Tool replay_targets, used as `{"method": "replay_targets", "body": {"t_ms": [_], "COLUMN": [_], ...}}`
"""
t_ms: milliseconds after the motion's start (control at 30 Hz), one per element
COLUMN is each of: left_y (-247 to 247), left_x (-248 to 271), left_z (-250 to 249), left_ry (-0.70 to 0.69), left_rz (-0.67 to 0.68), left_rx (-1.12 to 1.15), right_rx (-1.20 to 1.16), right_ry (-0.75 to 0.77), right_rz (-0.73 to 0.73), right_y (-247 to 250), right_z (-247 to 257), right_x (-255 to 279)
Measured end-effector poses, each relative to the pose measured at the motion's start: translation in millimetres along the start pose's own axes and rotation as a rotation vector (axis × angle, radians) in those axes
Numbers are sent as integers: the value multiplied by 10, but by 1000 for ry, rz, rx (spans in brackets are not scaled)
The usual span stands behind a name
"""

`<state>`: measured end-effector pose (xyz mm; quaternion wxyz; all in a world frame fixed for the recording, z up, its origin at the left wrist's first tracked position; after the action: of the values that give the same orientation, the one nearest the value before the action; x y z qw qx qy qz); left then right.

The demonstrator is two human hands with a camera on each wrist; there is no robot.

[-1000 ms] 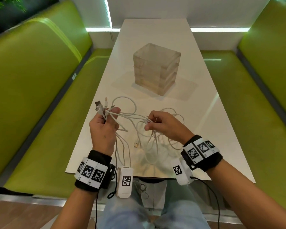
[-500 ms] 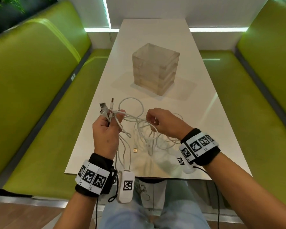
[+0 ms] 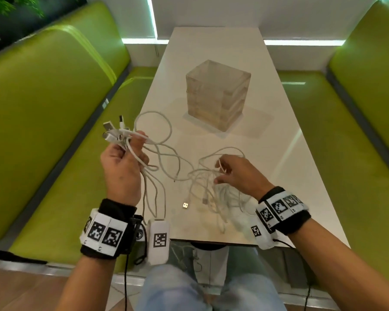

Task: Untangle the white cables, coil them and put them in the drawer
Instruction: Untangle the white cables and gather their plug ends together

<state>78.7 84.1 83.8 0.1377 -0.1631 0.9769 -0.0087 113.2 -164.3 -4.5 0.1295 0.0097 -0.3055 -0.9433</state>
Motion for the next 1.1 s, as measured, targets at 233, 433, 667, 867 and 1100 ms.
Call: {"method": "replay_targets", "body": {"t_ms": [233,433,667,867,1100], "left_y": [-249,-464,-646,-508,-266], "left_x": [258,453,628,590,383], "left_z": [223,350,348,356,365], "left_ry": [108,182,218,257,344], "left_rz": [153,328,625,649,323], "left_rx": [-99,-260,-373,-275,122], "right_rx": [372,-261,-476,-731,-748], "right_ry": [-96,155,108,-9,-200], "right_rz": [-89,-33,279,122,402], "right_y": [184,309,-107,-27,-281], "right_z": [153,733,914,682,442], "right_x": [100,396,593,586,792]}}
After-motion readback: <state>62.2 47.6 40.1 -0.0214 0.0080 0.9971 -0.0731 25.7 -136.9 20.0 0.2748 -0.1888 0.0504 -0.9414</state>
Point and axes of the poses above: each hand's wrist, its own x-axis away from the middle knuckle, its own y-axis out of the back of the hand, z = x × y, the point moved 7 cm from there along -x, towards the middle knuckle, and after that the axes turned 15 degrees about -x, right-handed, at the moved point
